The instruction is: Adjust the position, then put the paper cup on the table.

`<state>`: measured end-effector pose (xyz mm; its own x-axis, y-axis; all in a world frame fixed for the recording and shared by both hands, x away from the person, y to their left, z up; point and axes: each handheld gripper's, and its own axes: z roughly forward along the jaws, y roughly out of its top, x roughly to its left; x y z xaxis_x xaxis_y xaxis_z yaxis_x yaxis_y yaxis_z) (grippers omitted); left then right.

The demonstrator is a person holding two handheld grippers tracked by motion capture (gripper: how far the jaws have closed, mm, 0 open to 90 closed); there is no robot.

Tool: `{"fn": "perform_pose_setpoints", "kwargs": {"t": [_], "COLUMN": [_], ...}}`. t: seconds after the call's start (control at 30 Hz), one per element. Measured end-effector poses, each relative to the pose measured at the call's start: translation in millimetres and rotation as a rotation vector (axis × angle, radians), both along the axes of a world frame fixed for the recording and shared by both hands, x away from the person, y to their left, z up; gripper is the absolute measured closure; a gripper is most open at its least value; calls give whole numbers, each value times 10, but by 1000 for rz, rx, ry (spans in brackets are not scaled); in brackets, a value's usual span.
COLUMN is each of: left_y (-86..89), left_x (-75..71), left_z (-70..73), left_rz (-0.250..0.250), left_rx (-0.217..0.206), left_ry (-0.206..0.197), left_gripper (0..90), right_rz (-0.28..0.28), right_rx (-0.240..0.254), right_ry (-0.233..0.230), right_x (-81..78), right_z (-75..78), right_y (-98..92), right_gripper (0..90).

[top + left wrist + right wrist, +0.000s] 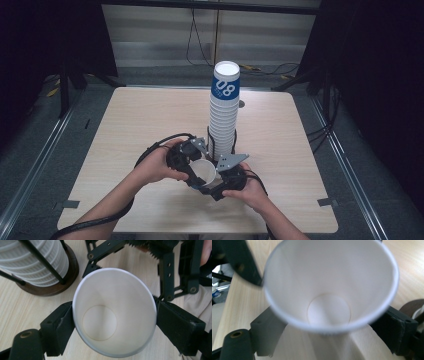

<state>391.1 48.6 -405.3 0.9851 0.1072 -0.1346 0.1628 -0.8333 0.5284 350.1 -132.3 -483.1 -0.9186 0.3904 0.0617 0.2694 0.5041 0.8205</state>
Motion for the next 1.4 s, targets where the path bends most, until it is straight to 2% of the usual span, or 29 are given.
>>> {"fn": "perform_pose_setpoints", "kwargs": {"t": [0.03, 0.1, 0.13, 0.2, 0.27, 0.37, 0.6, 0.67, 0.8, 1.17, 1.4], "left_y": [3, 17, 36, 65, 100, 161, 333, 379, 461, 656, 730], "left_x": [6, 7, 24, 29, 43, 50, 6, -7, -10, -18, -42], "left_z": [-5, -9, -4, -1, 20, 45, 85, 92, 81, -36, -128], "left_rz": [-5, 13, 13, 50, 60, 57, 77, 78, 90, 142, 155], "left_rx": [3, -4, -17, -63, -73, -61, -44, -34, -42, -37, -33], "left_ry": [-12, -4, -6, 2, 4, -7, -16, -28, -30, -31, -35], "left_gripper": [163, 161, 164, 170, 170, 169, 165, 165, 165, 165, 165], "right_rz": [3, 19, 18, 21, 24, 31, 15, 5, -4, -16, -19], "right_rx": [11, 7, 10, 7, -3, -1, -41, -46, -43, -59, -65], "right_ry": [-1, -11, -8, -6, -2, 32, 38, 27, 37, 42, 46], "right_x": [6, 11, 15, 28, 26, 32, 26, 16, 6, -7, -5], "right_z": [-1, -9, -11, -14, -7, -12, -12, 0, 29, 37, 30], "right_y": [12, 22, 22, 21, 22, 23, -4, -42, -146, -359, -394], "right_gripper": [211, 224, 228, 235, 239, 232, 139, 141, 141, 140, 141]}}
